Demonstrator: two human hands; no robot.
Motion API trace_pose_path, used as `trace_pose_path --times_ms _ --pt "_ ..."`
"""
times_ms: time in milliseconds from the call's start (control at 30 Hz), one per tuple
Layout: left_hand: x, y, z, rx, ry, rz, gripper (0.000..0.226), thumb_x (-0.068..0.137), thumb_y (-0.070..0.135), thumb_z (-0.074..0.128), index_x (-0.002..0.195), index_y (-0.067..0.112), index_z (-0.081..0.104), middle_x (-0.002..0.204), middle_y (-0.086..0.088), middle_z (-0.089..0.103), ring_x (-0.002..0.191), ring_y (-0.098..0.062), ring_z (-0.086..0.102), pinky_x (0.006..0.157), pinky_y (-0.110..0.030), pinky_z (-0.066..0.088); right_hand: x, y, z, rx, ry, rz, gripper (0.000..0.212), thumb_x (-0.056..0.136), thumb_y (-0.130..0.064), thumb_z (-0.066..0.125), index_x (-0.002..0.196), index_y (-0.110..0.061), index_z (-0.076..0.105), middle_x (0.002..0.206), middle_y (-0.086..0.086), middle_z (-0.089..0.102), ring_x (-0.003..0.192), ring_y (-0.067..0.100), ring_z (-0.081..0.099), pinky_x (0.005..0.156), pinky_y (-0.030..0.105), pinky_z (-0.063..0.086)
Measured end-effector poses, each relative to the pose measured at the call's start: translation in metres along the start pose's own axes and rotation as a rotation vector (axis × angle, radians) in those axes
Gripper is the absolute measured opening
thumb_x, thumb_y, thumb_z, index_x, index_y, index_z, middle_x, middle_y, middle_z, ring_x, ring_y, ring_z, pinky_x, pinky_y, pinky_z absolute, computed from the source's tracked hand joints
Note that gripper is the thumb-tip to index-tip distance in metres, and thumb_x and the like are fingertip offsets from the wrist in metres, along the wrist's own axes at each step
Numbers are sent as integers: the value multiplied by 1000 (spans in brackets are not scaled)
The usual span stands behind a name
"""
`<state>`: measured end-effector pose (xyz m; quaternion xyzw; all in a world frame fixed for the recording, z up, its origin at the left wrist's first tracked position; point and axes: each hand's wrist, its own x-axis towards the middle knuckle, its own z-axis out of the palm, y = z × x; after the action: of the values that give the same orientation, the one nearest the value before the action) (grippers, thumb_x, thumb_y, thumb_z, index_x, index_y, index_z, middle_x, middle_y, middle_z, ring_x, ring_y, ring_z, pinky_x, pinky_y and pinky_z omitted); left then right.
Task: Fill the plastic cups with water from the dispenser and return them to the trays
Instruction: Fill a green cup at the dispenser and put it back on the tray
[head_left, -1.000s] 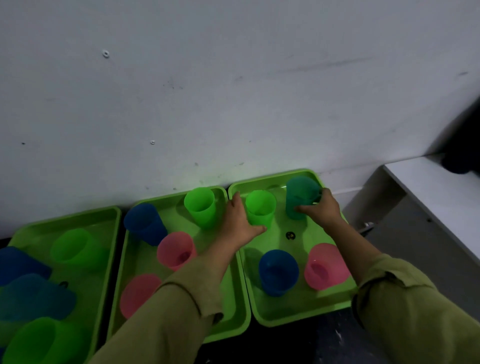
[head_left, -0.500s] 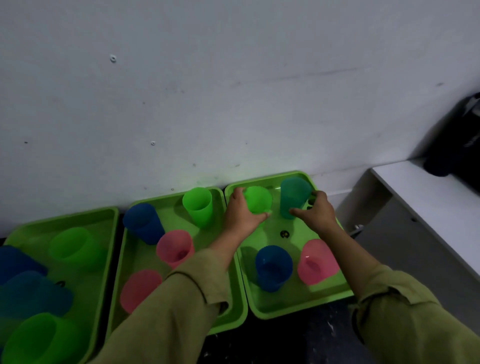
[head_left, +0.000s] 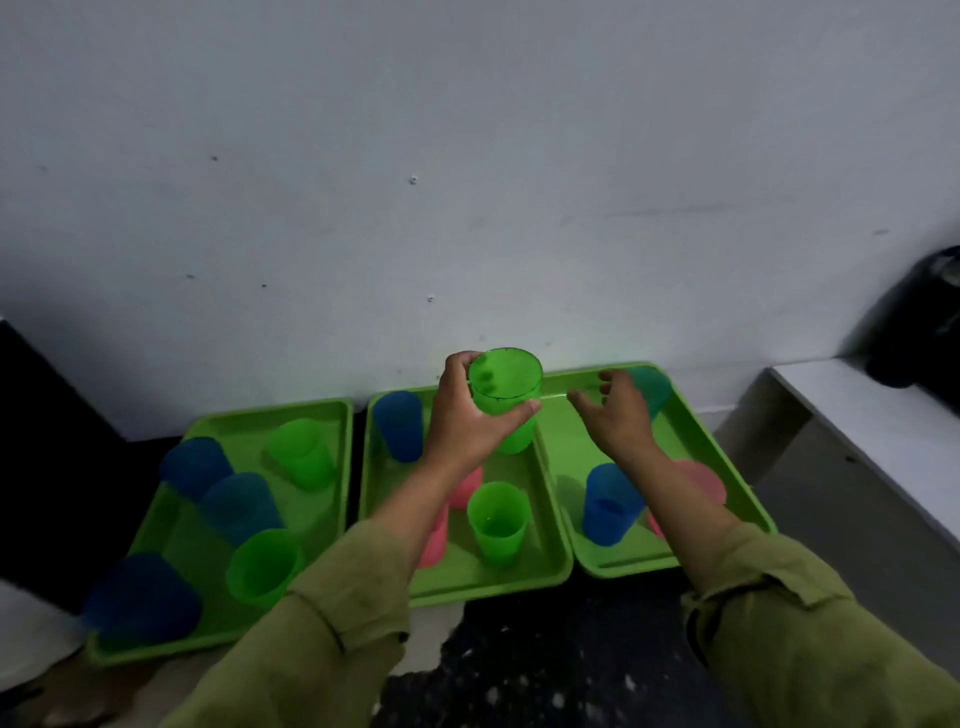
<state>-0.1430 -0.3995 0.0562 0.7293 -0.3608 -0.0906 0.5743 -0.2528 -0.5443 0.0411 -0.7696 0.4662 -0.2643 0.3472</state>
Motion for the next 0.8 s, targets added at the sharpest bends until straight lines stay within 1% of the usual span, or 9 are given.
trace_pose_path --times_ms 200,300,367,433,500,533,667,767,800 --pt "-44 -12 -110 -77 97 44 66 61 34 85 111 20 44 108 -5 61 97 -18 61 85 -36 52 -81 -75 55 6 -90 -185 47 85 -27 65 121 0 51 121 19 59 111 30 55 92 36 44" --pt "-68 -27 -166 -76 111 63 64 59 42 84 108 23 46 104 -2 63 94 -14 63 82 -29 51 -125 -107 92 14 -112 -221 43 86 -26 65 119 -1 54 119 17 61 111 29 57 92 34 44" --pt "-88 -40 -205 -85 104 58 64 55 51 80 105 29 46 102 4 64 94 -10 63 82 -24 50 -155 -126 118 20 -112 -238 38 86 -25 64 115 -1 57 115 16 63 107 28 59 89 31 43" --pt "-108 -58 -248 -69 75 34 65 55 53 79 106 29 47 104 4 64 96 -10 62 86 -26 50 -186 -147 149 52 -121 -239 31 87 -21 63 109 0 60 109 17 66 101 30 62 86 31 45" --pt "-126 -74 -285 -52 49 15 64 59 45 83 109 24 49 108 1 64 100 -13 62 91 -32 50 -212 -167 176 83 -124 -227 29 87 -20 63 108 0 61 105 17 67 97 30 63 83 30 45" --pt "-138 -84 -309 -39 39 14 61 62 41 83 110 23 49 108 0 64 100 -13 61 91 -31 49 -229 -179 195 104 -126 -216 29 87 -20 64 108 0 61 103 16 67 96 29 63 80 28 44" --pt "-179 -113 -376 -30 3 -22 55 63 39 83 105 29 49 99 9 64 88 1 62 78 -17 50 -279 -215 245 183 -171 -187 27 87 -20 63 106 -1 62 104 16 67 96 26 61 78 24 41" --pt "-205 -133 -417 -24 -24 -92 57 62 43 82 106 26 50 100 7 64 89 -3 63 77 -25 53 -314 -239 278 198 -230 -169 25 88 -20 62 104 -2 62 103 15 67 95 25 61 77 23 40" --pt "-211 -140 -427 -19 -18 -108 57 62 43 83 105 25 50 99 6 64 88 -4 63 76 -24 53 -322 -246 287 197 -246 -170 24 88 -20 62 104 -3 62 103 14 67 94 24 61 77 21 40"
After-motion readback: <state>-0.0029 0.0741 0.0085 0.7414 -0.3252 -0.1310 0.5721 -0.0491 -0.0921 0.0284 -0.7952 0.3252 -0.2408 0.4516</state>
